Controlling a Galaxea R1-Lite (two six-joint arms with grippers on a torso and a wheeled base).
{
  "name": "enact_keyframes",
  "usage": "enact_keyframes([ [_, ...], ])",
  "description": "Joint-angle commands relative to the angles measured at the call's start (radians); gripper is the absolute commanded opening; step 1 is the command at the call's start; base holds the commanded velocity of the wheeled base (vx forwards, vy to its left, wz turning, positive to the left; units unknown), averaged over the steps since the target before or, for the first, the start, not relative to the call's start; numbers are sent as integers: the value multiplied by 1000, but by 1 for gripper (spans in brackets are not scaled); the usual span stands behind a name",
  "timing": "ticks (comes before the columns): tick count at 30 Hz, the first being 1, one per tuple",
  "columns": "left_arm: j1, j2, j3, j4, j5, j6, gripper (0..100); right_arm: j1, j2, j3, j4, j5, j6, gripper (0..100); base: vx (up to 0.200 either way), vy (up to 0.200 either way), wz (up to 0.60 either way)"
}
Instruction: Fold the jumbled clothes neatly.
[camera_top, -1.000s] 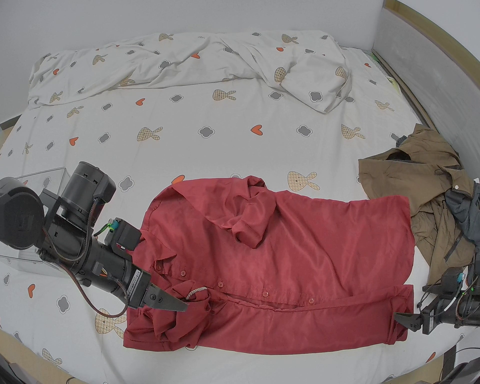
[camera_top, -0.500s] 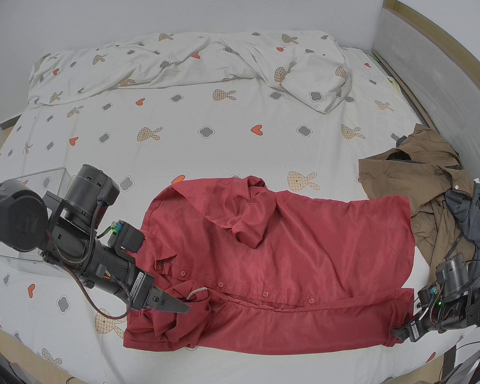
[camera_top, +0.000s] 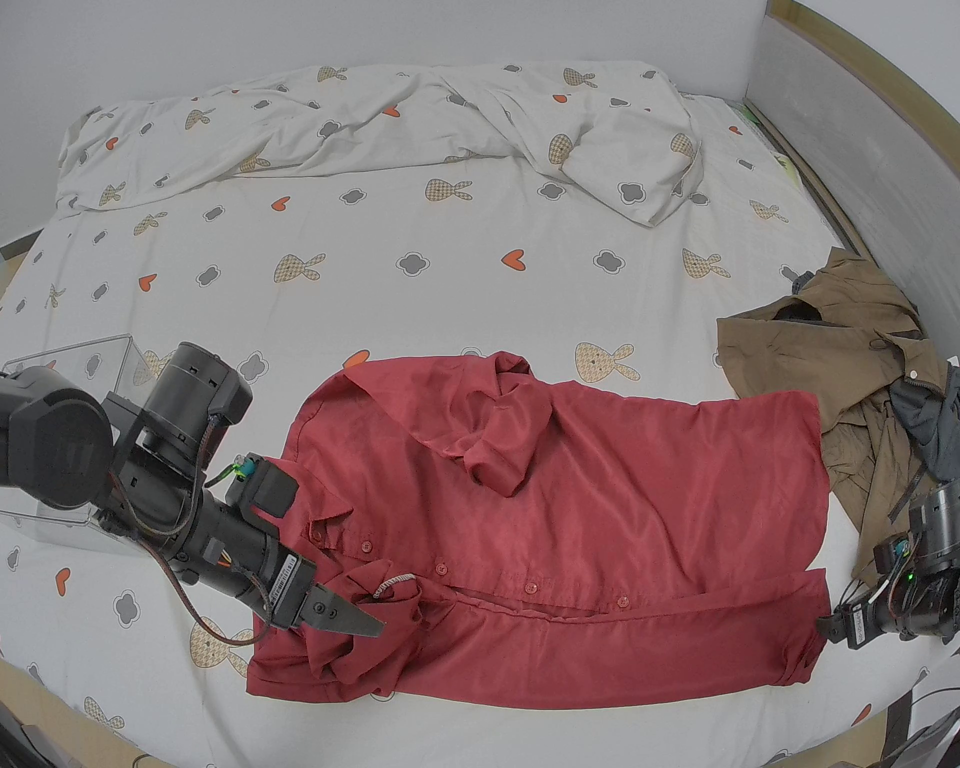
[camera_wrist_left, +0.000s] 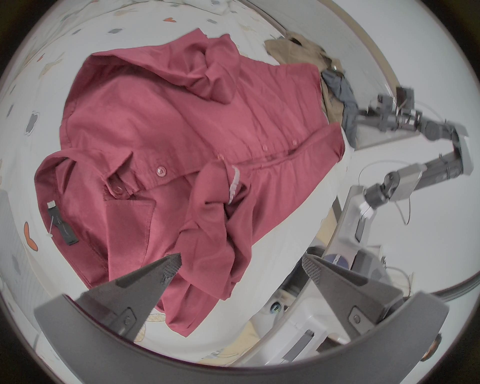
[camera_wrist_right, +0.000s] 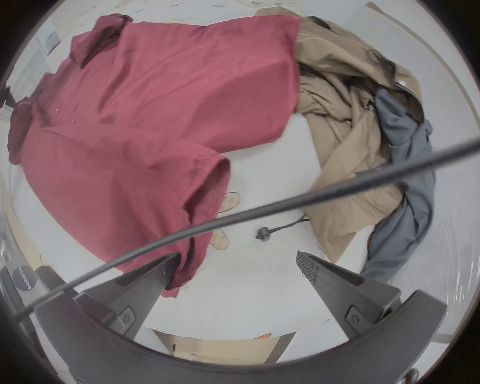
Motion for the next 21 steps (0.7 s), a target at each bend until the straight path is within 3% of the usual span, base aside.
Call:
enact_keyframes([
  [1, -21, 0, 22, 1, 6, 10, 100, -10, -89, -51, -1, 111, 2, 100, 0, 0, 0],
  [3, -32, 2, 36, 1, 9, 30, 100, -11, -117, -67, -1, 243, 2, 100, 0, 0, 0],
  [4, -32, 2, 36, 1, 9, 30, 100, -11, -117, -67, -1, 243, 2, 100, 0, 0, 0],
  [5, -47, 10, 52, 1, 16, 62, 100, -11, -150, -93, -1, 392, 2, 100, 0, 0, 0],
  [9, -60, 37, 74, -1, 59, 110, 100, -5, -167, -132, -1, 544, 36, 100, 0, 0, 0],
  [13, -60, 68, 74, -3, 76, 147, 100, 7, -184, -155, -1, 564, 102, 100, 0, 0, 0],
  [21, -69, 137, 66, -50, 131, 170, 100, 56, -230, -175, -1, 564, 108, 100, 0, 0, 0],
])
